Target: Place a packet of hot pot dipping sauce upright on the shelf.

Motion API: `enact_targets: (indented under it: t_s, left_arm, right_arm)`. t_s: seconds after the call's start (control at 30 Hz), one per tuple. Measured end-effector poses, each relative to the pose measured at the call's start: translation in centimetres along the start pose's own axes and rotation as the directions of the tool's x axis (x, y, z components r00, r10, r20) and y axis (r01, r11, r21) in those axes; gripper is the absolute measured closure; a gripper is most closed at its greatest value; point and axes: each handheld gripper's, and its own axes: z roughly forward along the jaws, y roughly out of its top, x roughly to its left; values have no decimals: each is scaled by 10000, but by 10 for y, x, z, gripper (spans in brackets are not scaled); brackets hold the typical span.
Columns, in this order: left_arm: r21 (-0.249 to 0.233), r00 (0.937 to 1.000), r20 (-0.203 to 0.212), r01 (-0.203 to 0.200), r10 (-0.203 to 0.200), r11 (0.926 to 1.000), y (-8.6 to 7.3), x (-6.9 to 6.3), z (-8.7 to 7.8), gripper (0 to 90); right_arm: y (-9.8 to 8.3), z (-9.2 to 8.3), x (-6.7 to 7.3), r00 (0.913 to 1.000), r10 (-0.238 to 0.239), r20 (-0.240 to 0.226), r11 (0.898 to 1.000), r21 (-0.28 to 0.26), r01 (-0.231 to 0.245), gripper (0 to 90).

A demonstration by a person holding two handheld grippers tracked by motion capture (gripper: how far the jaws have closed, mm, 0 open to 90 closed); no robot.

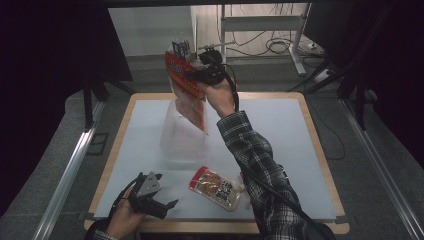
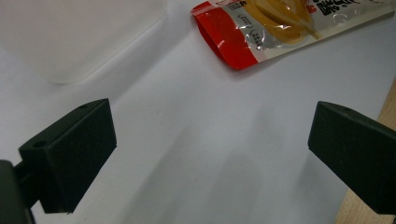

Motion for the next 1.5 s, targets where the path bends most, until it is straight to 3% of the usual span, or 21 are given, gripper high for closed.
enact_targets:
  t_s: [0.1, 0.2, 0.3, 0.43, 0.5, 0.57, 0.73, 0.9, 1.07, 1.13, 1.5]
  left_arm:
    - [-13, 10000, 20, 3, -3, 10000, 0, 0, 0, 9]
    - [25, 10000, 2, -63, 63, 10000, 0, 0, -1, 9]
    - [25, 10000, -5, -54, 54, 10000, 0, 0, 0, 9]
    - [39, 10000, -5, -64, 64, 10000, 0, 0, 0, 9]
    - [47, 10000, -1, -71, 71, 10000, 0, 0, 0, 9]
    - [80, 10000, 7, -83, 83, 9999, 0, 0, 0, 9]
    - [165, 9999, 32, -135, 135, 9998, 0, -1, 1, 9]
    - [227, 9998, 34, -182, 182, 9996, 0, -2, 2, 9]
    - [262, 9998, 20, -189, 188, 9995, 0, -2, 3, 9]
    - [260, 9998, 18, -177, 177, 9995, 0, -2, 2, 9]
    - [245, 9999, 24, -170, 169, 9996, 0, -2, 2, 9]
  right_arm:
    - [-1, 9, 3, 10000, 32, -50, 10000, -37, -32, 880]
    - [-5, 17, 4, 9997, -176, 193, 9998, 69, 174, 880]
    - [-11, 24, 2, 9997, -79, 245, 9999, 134, 75, 880]
    - [-21, 33, -3, 9969, -409, 677, 9983, 446, 379, 879]
    - [-28, 37, -8, 9977, -362, 574, 9980, 543, 331, 879]
    - [-34, 40, -11, 9958, -510, 757, 9966, 689, 458, 876]
    - [-41, 37, -18, 9928, -706, 968, 9945, 836, 626, 871]
    - [-47, 34, -27, 9749, -1173, 1893, 9858, 1406, 913, 863]
    - [-53, 30, -39, 9812, -865, 1727, 9872, 1476, 610, 842]
    - [-54, 30, -41, 9785, -971, 1818, 9841, 1646, 670, 811]
    - [-56, 29, -43, 9715, -1551, 1790, 9764, 1775, 1232, 404]
